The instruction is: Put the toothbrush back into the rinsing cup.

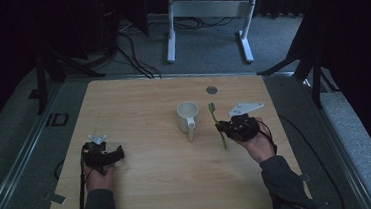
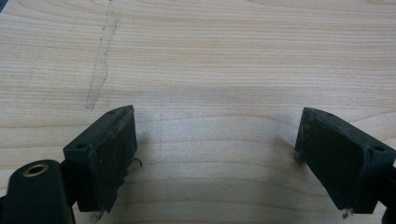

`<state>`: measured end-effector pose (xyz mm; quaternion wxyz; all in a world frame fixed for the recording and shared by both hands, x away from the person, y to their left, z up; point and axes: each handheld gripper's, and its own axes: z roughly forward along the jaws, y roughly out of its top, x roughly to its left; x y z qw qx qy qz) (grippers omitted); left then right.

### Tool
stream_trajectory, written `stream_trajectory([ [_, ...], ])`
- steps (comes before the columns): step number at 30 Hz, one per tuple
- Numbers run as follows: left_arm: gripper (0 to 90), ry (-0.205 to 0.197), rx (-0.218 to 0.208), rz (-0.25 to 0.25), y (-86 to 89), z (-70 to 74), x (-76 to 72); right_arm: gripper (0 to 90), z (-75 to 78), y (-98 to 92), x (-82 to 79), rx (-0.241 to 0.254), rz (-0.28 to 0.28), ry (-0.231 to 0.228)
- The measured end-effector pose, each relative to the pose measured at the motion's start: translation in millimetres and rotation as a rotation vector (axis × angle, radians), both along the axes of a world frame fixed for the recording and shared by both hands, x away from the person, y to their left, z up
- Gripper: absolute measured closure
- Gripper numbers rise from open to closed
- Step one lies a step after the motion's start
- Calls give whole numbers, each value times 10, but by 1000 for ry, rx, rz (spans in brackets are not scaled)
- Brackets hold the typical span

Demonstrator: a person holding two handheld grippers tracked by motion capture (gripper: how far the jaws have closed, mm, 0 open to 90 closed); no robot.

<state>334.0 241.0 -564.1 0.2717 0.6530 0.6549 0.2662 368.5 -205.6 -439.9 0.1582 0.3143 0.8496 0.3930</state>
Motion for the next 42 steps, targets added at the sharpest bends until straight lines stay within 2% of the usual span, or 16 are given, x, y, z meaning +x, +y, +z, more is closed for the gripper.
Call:
stream_trajectory([
  [27,133,0,0,0,0,0,0,817,40,16,10,82,-36,-61],
  [42,133,1,2,-1,1,0,0,817,37,44,28,107,-48,-79],
])
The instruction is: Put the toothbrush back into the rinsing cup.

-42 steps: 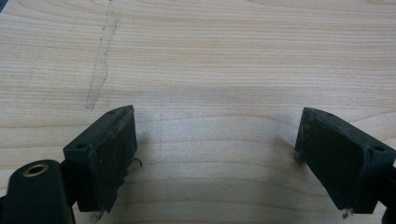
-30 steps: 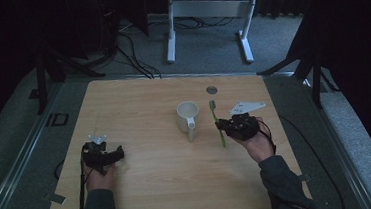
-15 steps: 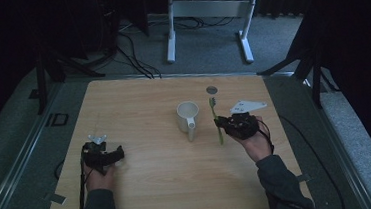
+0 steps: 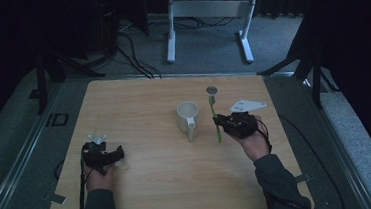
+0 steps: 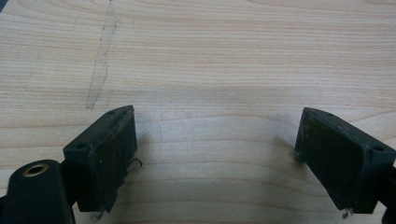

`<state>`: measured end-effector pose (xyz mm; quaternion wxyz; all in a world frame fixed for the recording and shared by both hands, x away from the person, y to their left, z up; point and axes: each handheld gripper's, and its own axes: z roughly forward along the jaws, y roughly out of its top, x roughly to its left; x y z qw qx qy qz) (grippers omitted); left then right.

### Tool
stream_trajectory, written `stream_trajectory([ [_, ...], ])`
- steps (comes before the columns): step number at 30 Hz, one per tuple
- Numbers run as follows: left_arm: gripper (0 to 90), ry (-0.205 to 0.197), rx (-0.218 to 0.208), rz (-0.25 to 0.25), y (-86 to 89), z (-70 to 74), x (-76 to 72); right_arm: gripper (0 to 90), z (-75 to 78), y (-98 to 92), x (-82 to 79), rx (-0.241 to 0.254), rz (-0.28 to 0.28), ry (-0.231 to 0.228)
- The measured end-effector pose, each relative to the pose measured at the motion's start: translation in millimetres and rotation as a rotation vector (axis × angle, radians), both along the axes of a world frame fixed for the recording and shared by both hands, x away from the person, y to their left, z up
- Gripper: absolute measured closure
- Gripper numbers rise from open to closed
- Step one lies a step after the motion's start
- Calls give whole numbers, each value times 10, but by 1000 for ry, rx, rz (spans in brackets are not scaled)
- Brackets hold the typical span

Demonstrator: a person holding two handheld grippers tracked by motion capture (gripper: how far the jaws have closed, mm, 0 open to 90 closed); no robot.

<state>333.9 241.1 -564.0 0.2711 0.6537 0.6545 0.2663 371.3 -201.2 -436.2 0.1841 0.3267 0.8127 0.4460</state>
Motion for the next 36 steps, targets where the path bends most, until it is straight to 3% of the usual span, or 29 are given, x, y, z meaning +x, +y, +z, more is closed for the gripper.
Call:
stream_trajectory([
  [36,133,-2,-1,1,-1,-1,1,817,62,102,47,56,-5,-38],
])
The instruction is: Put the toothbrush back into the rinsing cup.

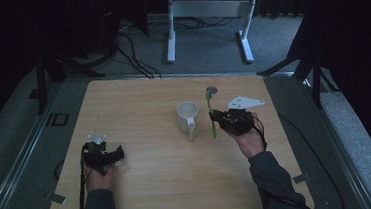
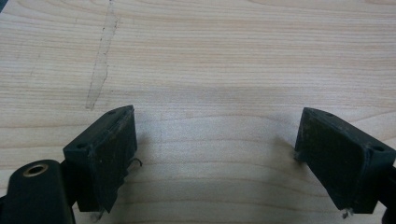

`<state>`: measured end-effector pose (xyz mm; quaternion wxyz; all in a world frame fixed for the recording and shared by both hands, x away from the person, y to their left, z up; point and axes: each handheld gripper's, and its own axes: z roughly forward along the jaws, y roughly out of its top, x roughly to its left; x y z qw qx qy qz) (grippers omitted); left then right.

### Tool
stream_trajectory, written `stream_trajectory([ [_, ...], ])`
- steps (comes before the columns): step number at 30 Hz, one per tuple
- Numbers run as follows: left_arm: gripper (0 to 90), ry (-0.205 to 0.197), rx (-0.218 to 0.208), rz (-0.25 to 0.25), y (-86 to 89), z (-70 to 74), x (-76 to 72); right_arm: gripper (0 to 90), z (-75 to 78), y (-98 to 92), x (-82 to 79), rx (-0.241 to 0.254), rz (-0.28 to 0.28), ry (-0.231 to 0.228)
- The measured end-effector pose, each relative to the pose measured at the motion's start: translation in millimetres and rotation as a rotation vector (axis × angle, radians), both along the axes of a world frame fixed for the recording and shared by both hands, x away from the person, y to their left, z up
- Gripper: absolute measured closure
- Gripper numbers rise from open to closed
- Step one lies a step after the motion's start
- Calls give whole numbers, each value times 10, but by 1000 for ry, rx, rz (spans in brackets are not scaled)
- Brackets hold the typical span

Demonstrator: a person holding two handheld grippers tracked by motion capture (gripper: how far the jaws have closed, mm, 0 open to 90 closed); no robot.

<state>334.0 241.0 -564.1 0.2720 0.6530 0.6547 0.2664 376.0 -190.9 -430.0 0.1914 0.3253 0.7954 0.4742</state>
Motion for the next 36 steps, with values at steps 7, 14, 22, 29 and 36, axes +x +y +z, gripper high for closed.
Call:
stream_trajectory([
  [7,133,0,-1,1,-1,0,0,817,8,2,13,22,-2,-6],
  [14,133,-1,0,0,0,-1,0,817,29,23,19,36,-4,-11],
  [22,133,-1,-1,1,-1,-1,0,816,43,47,31,50,-7,-20],
  [29,133,-1,0,1,-1,-1,0,817,39,55,43,65,-11,-34],
  [36,133,-1,0,1,-1,-1,0,817,45,56,55,79,-17,-39],
])
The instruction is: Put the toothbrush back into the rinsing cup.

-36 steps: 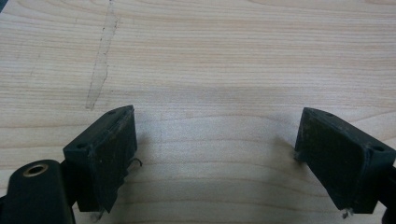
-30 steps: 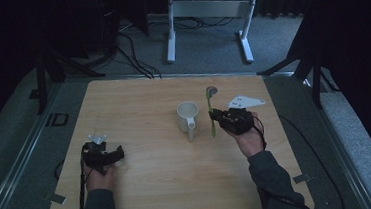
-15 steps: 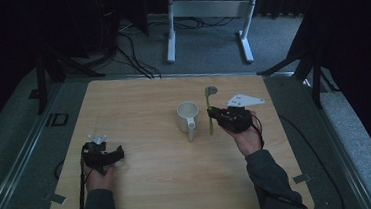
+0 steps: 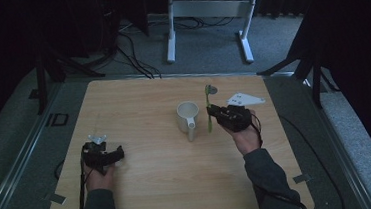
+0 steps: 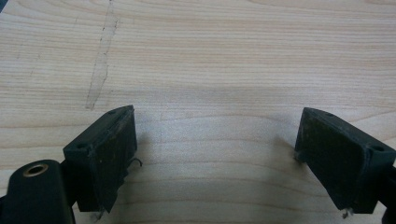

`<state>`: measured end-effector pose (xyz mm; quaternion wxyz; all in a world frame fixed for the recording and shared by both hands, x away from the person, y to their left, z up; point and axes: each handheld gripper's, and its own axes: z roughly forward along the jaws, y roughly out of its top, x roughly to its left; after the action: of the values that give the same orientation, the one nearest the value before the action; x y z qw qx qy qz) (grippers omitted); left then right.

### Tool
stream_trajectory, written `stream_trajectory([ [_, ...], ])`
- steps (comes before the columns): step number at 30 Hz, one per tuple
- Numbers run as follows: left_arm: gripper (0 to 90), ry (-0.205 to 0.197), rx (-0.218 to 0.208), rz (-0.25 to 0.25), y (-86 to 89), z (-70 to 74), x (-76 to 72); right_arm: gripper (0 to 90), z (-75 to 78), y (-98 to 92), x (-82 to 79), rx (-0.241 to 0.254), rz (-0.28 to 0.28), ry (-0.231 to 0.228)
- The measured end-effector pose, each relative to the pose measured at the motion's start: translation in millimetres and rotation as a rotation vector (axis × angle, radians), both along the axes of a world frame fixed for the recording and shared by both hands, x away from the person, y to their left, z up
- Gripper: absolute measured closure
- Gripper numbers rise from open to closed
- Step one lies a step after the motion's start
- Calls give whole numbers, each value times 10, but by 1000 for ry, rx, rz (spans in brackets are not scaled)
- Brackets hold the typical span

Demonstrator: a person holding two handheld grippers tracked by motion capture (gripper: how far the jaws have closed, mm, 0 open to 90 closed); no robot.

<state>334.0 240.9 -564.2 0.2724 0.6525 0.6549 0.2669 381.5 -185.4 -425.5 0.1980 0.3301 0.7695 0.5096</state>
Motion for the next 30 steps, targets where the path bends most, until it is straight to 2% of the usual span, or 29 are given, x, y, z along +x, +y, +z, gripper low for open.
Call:
stream_trajectory([
  [30,133,2,0,-1,1,1,0,816,25,86,51,30,-6,-34],
])
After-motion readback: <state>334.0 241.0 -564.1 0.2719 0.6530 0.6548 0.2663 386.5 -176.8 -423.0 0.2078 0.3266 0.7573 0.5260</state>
